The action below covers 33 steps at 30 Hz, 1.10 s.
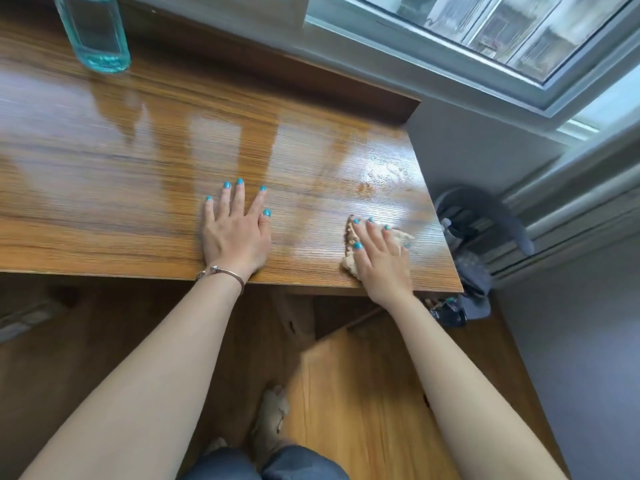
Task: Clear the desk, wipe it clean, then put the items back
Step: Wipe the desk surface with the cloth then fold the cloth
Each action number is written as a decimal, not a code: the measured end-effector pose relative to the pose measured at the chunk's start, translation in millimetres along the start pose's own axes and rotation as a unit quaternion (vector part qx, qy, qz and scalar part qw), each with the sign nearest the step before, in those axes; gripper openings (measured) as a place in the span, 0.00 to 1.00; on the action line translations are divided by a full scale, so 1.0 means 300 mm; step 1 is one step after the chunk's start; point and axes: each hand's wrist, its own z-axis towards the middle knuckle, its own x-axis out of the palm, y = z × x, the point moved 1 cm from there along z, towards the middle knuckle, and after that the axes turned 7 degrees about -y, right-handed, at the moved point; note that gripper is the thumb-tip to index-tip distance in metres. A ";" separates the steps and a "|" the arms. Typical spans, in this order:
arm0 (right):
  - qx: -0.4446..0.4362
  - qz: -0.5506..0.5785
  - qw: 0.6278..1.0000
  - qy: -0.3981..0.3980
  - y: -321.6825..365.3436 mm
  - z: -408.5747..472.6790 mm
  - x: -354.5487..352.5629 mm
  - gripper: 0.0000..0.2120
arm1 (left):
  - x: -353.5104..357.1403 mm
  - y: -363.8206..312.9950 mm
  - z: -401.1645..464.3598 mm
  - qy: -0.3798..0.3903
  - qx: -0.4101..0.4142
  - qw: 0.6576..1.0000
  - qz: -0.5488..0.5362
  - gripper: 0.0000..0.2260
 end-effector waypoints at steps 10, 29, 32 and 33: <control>-0.046 0.040 0.998 0.027 -0.029 -0.035 -0.020 0.20 | -0.009 -0.013 0.000 0.004 -0.020 1.000 0.000 0.23; -0.195 -0.024 0.980 0.015 -0.166 1.202 -0.034 0.23 | 0.245 -0.494 0.634 -0.001 -0.006 1.000 0.017 0.23; -0.203 -0.016 0.979 0.022 -0.162 1.239 -0.026 0.23 | 0.254 -0.484 0.644 -0.012 -0.015 1.000 0.021 0.23; -0.200 -0.010 0.979 0.026 -0.159 1.211 -0.026 0.24 | 0.253 -0.484 0.643 -0.010 -0.019 1.000 0.023 0.23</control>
